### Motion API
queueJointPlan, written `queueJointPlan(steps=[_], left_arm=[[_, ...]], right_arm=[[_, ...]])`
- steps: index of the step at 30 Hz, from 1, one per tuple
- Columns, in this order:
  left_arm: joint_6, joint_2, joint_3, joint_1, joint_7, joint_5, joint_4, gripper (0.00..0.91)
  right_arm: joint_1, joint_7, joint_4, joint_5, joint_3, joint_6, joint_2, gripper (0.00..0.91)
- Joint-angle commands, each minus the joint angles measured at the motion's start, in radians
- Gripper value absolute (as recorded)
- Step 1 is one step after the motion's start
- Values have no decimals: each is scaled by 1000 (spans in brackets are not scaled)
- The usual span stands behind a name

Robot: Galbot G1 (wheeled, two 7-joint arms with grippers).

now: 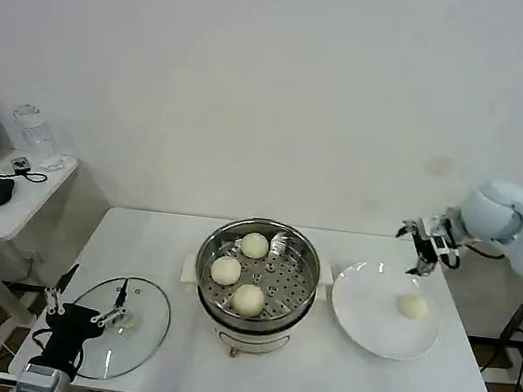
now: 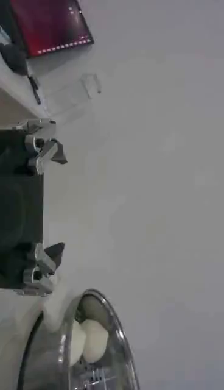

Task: Take steamed baozi put them in steamer then cover it.

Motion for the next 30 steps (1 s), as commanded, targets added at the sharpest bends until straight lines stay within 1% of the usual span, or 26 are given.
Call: queueJointPlan(steps=[1,7,13,26,30], left_arm=[[1,0,-4,-3,-1,3,14,907],[3,-2,-14,0,-1,2,21,907],[4,-2,-19,0,-2,2,25,907],[3,-6,-27,13,-2,4,27,907],[2,-7,-30,13,-1,3,28,907]], right_arm=[[-313,0,-147,-98,225,-25,-22,907],[-381,-27,-263,-152,286,-7,47,907],[-413,-33,-373,-167,313,6,113,907],[-460,-33,-426,-180,353,13,203,907],[-457,-27,-463,-198,355,32,224,907]])
